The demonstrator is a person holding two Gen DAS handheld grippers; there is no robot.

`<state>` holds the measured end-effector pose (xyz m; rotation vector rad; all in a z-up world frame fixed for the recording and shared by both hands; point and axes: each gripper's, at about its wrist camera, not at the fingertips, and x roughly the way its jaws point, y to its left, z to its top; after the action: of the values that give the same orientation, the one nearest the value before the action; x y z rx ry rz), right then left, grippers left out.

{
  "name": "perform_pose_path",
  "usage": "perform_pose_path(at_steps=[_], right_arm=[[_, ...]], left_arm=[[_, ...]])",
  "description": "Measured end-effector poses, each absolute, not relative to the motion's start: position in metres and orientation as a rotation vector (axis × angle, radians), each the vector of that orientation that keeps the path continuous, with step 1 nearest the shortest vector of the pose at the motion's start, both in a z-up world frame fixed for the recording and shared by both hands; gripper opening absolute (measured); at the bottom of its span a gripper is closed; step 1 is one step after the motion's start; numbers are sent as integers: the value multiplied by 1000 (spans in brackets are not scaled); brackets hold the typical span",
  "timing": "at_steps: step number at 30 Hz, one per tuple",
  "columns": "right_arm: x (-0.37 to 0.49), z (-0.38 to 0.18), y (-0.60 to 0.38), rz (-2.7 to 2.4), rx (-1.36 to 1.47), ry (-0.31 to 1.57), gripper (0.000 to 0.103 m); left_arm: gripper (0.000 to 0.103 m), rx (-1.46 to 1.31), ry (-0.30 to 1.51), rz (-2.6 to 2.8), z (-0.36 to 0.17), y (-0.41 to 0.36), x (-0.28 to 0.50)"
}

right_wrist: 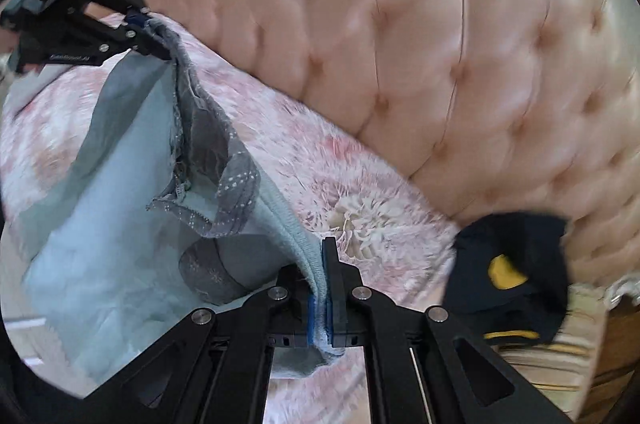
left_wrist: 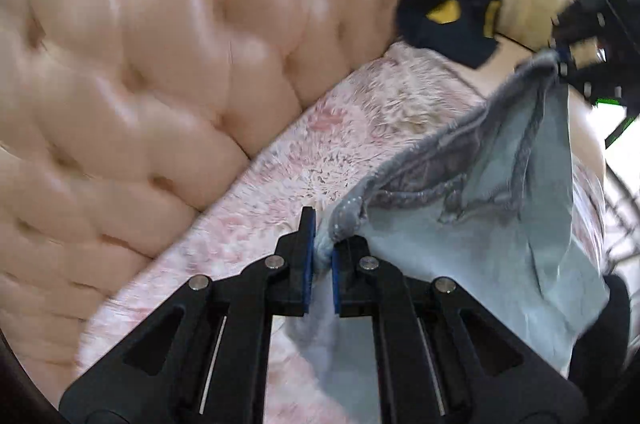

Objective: Fold clothes

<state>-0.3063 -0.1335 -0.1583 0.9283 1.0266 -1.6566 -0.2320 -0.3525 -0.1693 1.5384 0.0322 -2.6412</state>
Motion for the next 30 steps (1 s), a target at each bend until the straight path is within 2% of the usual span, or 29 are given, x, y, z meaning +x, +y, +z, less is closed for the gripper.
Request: perform_pose_path(at_steps=[4, 8, 10, 11, 12, 14, 20, 24, 30], right_arm=[[-341, -234, -149, -1671, 1074, 979, 3], [-359, -286, -155, -1701, 1165, 948, 6], [-365, -302, -154, -1723, 1211, 950, 23], [-368, -308, -154, -1739, 1231, 957, 44], [-371, -314, -153, -1755, 1250, 962, 65], [-378, -321, -142, -1786, 1293, 929, 84], [-397, -282, -85, -1906, 1358, 549, 84], [-367, -237, -36, -2055, 1257, 321, 84], [-216, -199, 2, -2010, 1202, 92, 84]], left_arm=[[9, 1596, 108, -2556, -236, -359, -259], [10, 1622, 170, -2520, -272, -364, -274], [17, 1638, 199, -2492, -284, -367, -276], [34, 1629, 211, -2464, -288, -371, -276], [56, 1608, 227, -2433, -290, -376, -274], [74, 1566, 259, -2406, -288, -387, -269], [74, 1402, 505, -2398, -252, -417, -216], [74, 1275, 722, -2446, -220, -414, -149], [74, 1044, 918, -2492, -185, -368, 8]])
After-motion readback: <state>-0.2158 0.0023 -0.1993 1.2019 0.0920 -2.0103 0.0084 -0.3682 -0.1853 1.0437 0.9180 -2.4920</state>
